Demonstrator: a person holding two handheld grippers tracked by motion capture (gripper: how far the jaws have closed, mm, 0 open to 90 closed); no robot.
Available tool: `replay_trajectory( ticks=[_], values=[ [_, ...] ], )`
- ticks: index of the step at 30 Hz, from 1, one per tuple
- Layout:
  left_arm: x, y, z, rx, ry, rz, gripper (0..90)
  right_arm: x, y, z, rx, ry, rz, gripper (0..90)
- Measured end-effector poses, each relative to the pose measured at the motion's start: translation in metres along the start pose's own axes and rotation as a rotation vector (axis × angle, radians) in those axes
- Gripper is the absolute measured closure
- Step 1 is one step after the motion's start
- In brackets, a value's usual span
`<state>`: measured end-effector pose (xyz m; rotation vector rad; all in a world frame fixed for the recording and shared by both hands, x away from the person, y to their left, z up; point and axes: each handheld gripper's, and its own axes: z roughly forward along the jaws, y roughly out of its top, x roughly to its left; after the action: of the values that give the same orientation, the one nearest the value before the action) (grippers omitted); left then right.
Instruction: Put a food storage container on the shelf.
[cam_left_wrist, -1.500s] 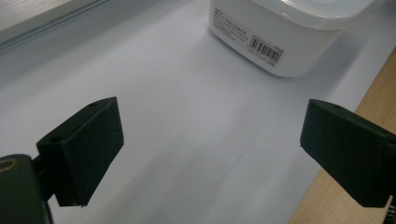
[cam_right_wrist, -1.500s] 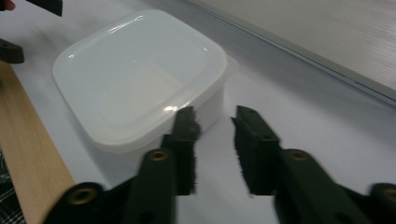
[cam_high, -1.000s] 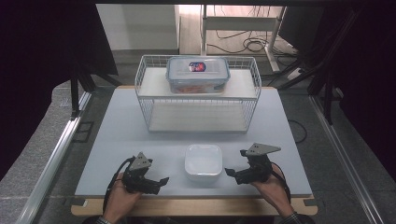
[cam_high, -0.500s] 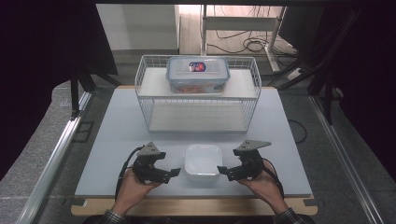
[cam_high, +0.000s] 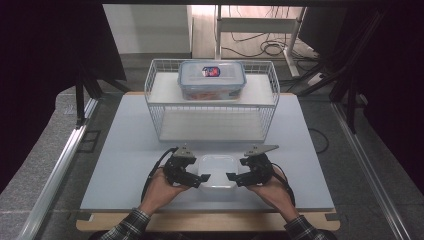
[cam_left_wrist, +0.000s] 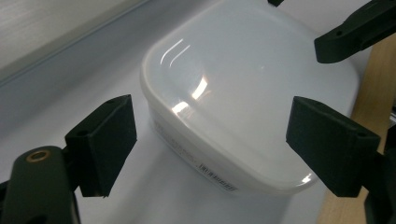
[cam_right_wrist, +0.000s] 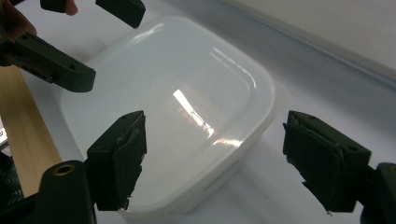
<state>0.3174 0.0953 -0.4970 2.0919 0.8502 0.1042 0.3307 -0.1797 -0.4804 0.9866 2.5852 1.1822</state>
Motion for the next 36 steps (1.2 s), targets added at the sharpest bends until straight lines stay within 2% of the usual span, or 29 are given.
replay_trajectory(
  ticks=[1,2,3,6,8,10,11,12,15,19,20,21,22,24,26,30,36],
  values=[
    [0.000,0.000,0.000,0.000,0.000,0.000,15.9,0.000,0.000,0.000,0.000,0.000,0.000,21.6],
    [0.003,-0.001,0.003,0.000,-0.048,-0.014,15.7,-0.003,-0.002,0.001,-0.002,0.023,0.042,21.7],
    [0.003,-0.002,0.004,0.003,-0.073,-0.023,15.4,-0.003,-0.002,0.002,0.001,0.034,0.061,21.7],
    [0.002,-0.003,0.004,0.003,-0.073,-0.028,13.7,-0.005,-0.005,0.005,0.018,0.107,0.105,21.4],
    [0.001,-0.004,0.002,0.012,-0.077,-0.035,15.4,-0.004,-0.007,0.005,0.015,0.111,0.116,21.5],
    [0.002,-0.006,0.001,0.028,-0.115,-0.078,19.7,-0.002,-0.006,0.004,0.031,0.115,0.112,23.6],
    [0.002,-0.006,0.001,0.028,-0.115,-0.078,21.8,-0.002,-0.006,0.004,0.031,0.115,0.112,23.6],
    [0.002,-0.009,-0.002,0.034,-0.127,-0.111,24.7,0.000,-0.006,-0.001,0.035,0.100,0.106,31.0],
    [-0.003,-0.010,-0.013,0.014,-0.083,-0.093,40.3,0.001,-0.007,-0.010,0.028,0.084,0.113,44.4],
    [-0.007,-0.012,-0.020,-0.008,-0.069,-0.125,53.7,0.004,-0.009,-0.018,0.016,0.075,0.129,55.5],
    [-0.007,-0.012,-0.020,-0.008,-0.069,-0.125,56.6,0.004,-0.009,-0.018,0.016,0.075,0.129,55.5],
    [-0.008,-0.014,-0.022,-0.041,-0.054,-0.140,59.7,0.004,-0.009,-0.022,0.012,0.073,0.142,60.6],
    [-0.010,-0.014,-0.022,-0.051,-0.040,-0.141,61.9,0.005,-0.009,-0.024,0.006,0.061,0.135,62.4],
    [-0.013,-0.014,-0.023,-0.068,-0.009,-0.148,64.9,0.008,-0.008,-0.027,-0.007,0.037,0.136,65.4],
    [-0.014,-0.015,-0.024,-0.087,0.002,-0.165,67.2,0.010,-0.008,-0.028,-0.018,0.022,0.139,68.2],
    [-0.013,-0.017,-0.027,-0.126,0.022,-0.200,75.0,0.010,-0.011,-0.032,-0.055,0.031,0.187,77.8],
    [-0.013,-0.020,-0.028,-0.133,0.031,-0.216,77.7,0.014,-0.011,-0.030,-0.082,0.002,0.178,79.3]
  ],
)
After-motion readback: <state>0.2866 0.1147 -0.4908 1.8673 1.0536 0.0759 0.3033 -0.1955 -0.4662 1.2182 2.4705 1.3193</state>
